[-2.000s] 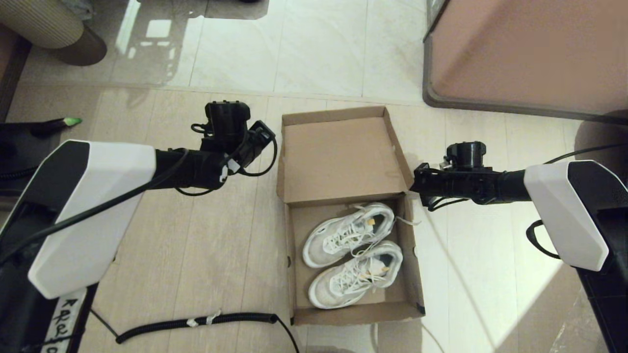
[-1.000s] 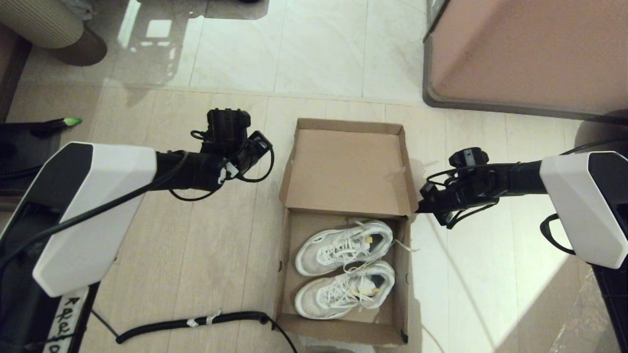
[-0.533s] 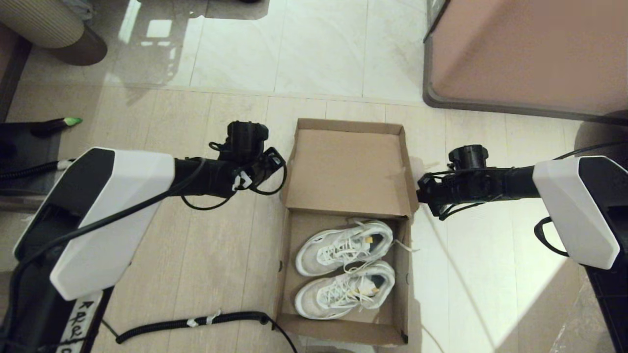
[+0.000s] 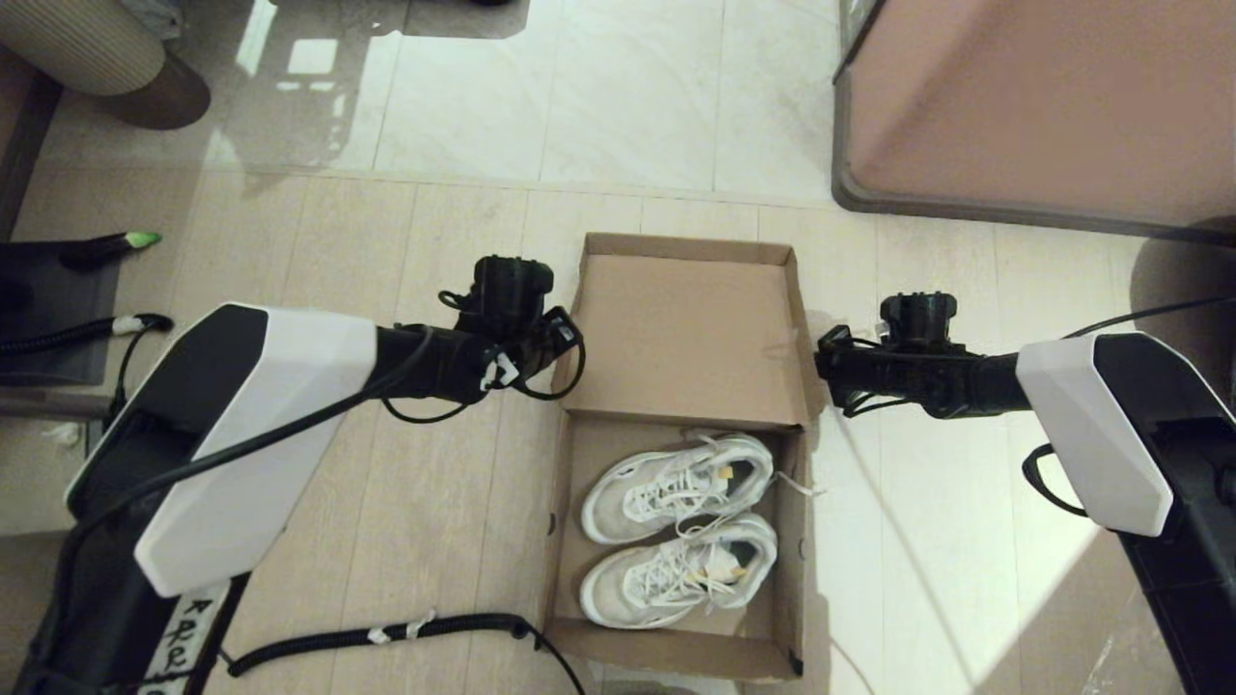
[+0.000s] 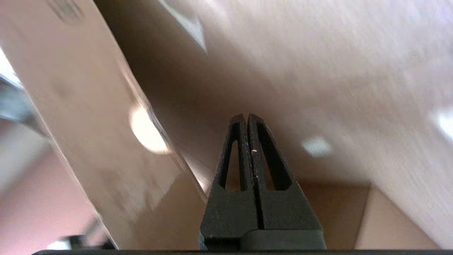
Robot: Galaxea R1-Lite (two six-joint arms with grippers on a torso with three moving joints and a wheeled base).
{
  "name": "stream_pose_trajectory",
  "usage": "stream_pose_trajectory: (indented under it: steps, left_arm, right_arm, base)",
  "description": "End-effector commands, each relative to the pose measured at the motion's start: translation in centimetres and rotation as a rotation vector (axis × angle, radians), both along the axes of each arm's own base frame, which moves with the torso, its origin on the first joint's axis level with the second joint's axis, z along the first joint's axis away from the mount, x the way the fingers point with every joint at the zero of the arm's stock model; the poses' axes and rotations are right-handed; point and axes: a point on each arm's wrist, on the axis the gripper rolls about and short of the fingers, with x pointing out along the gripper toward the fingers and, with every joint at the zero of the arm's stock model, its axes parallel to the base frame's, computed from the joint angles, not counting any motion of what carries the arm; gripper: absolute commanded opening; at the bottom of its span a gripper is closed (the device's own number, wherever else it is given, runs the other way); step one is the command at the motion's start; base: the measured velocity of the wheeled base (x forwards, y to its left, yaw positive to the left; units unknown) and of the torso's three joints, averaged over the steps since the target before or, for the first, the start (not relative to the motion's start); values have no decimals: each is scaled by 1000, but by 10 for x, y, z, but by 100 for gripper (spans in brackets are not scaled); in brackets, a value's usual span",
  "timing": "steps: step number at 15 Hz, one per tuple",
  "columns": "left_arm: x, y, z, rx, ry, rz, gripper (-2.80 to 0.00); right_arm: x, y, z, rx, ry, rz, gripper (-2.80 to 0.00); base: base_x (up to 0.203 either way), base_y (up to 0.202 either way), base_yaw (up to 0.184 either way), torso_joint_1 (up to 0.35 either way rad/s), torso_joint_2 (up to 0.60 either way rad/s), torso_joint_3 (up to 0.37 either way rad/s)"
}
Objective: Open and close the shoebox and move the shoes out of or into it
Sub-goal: Close the shoe box
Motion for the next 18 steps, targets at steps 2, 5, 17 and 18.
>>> stream_pose_trajectory:
  steps: [2, 5, 17, 18]
  left_arm:
    - [3, -6, -17, 48, 19, -23, -280]
    - [2, -12, -16, 43, 2, -45, -280]
    - [-1, -20, -16, 33, -23, -62, -280]
    - [-1, -20, -15, 32, -24, -62, -280]
  right_arm:
    - [5, 2, -22, 18, 14, 5, -280]
    - [6, 6, -22, 24, -3, 30, -280]
    - [7, -8, 4, 234, -76, 91, -280]
    - [6, -12, 8, 236, -83, 97, -280]
  base:
    - [0, 0, 0, 0, 0, 0]
    - [0, 0, 0, 0, 0, 0]
    - [0, 0, 0, 0, 0, 0]
    - [0, 0, 0, 0, 0, 0]
